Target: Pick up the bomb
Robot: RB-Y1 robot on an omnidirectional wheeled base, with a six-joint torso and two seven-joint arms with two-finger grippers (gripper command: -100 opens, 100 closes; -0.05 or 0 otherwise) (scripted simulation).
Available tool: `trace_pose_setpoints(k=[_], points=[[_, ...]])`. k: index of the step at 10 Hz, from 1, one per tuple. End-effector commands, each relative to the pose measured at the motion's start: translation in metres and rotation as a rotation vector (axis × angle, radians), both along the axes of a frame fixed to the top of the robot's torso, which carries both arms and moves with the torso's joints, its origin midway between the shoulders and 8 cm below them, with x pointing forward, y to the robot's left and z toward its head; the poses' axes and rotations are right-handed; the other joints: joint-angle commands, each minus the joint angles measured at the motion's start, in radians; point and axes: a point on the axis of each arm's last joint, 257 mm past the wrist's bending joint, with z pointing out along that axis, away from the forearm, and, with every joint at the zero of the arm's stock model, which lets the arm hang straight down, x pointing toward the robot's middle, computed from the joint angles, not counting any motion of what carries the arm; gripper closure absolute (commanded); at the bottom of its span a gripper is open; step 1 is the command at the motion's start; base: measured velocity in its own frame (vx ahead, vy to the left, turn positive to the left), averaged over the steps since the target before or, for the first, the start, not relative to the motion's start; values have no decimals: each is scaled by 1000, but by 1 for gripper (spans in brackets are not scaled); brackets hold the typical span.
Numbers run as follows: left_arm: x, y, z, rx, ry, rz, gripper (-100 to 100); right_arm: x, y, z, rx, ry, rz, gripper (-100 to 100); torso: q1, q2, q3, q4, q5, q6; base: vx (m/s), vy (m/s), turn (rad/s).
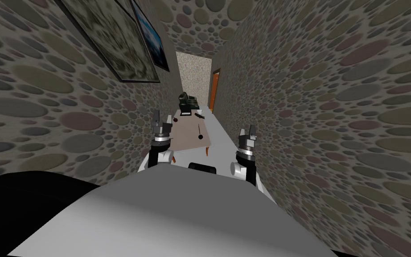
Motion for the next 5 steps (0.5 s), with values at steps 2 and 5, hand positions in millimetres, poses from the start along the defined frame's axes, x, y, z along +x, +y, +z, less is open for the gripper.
trace_pose_setpoints(k=[2, 5], points=[[13, -10, -18, -1, 60, -77, -100, 0, 0, 0, 0, 0, 0, 0, -2, 0, 0, 0, 0, 0, -6, -42, -125], [28, -21, -44, -6, 143, -165, -100, 0, 0, 0, 0, 0, 0, 0, -4, 1, 0, 0, -1, 0, -10, -60, -116]])
